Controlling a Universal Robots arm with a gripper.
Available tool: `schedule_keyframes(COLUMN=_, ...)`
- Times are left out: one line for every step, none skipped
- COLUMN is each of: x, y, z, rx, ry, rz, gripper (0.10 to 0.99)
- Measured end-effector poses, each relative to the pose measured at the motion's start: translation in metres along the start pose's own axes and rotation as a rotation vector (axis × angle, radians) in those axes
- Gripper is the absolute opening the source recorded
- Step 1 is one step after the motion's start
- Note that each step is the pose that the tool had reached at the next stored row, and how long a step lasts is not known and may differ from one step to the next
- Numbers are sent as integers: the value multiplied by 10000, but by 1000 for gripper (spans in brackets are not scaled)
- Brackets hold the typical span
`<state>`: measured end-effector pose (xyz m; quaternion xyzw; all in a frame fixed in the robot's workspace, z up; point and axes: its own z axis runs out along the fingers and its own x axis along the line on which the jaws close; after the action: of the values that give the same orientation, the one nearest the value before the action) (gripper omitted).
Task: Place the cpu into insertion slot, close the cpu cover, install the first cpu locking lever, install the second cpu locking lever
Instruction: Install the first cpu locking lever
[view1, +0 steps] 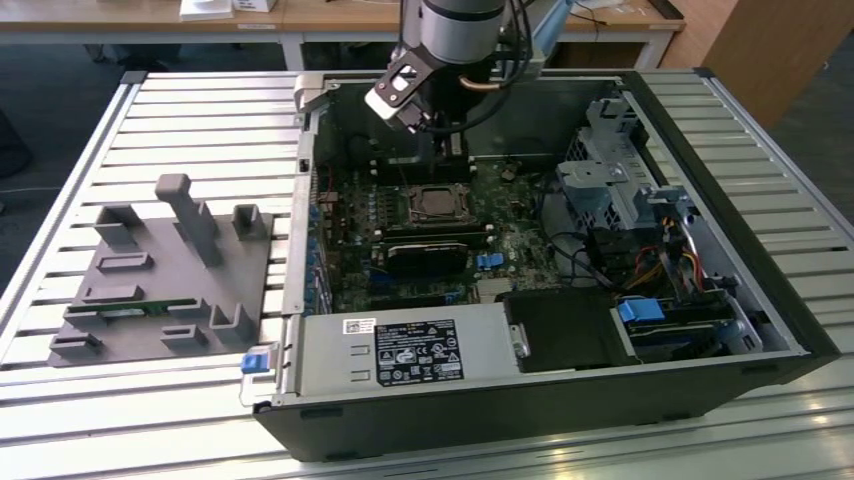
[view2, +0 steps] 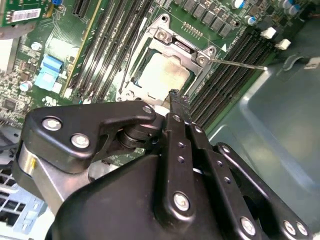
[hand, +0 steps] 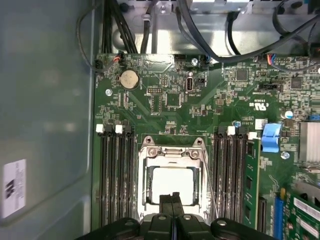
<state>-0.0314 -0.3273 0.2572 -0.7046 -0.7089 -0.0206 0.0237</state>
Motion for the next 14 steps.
schedule_keyframes(x=2, y=0, z=-29, rx=0, ry=-2, rz=-1, gripper=106)
schedule_keyframes(x=4, y=0, z=-56, rx=0, ry=-4, rz=-1, gripper=106)
schedule_keyframes(x=5, y=0, z=-80, rx=0, ry=-7, rz=-1, gripper=106)
schedule_keyframes(x=6, y=0, z=-100, rx=0, ry=-7, rz=-1, gripper=106)
schedule_keyframes(x=7, y=0, z=-117, rx=0, ry=-6, rz=-1, gripper=106)
schedule_keyframes(x=8, y=-1, z=-134, rx=-1, ry=-6, rz=0, gripper=106)
schedule_keyframes(x=9, y=-1, z=-149, rx=0, ry=-8, rz=-1, gripper=106)
schedule_keyframes(x=10, y=-1, z=-154, rx=1, ry=-12, rz=-2, gripper=106)
schedule_keyframes(x=10, y=-1, z=-153, rx=0, ry=-13, rz=-26, gripper=106)
schedule_keyframes(x=10, y=-1, z=-154, rx=6, ry=-18, rz=-128, gripper=106)
schedule_keyframes(x=10, y=-2, z=-154, rx=18, ry=-21, rz=-303, gripper=106)
schedule_keyframes(x=10, y=-2, z=-154, rx=29, ry=-23, rz=-481, gripper=106)
schedule_keyframes(x=10, y=-2, z=-154, rx=41, ry=-24, rz=-661, gripper=106)
schedule_keyframes(x=10, y=-2, z=-154, rx=54, ry=-25, rz=-858, gripper=106)
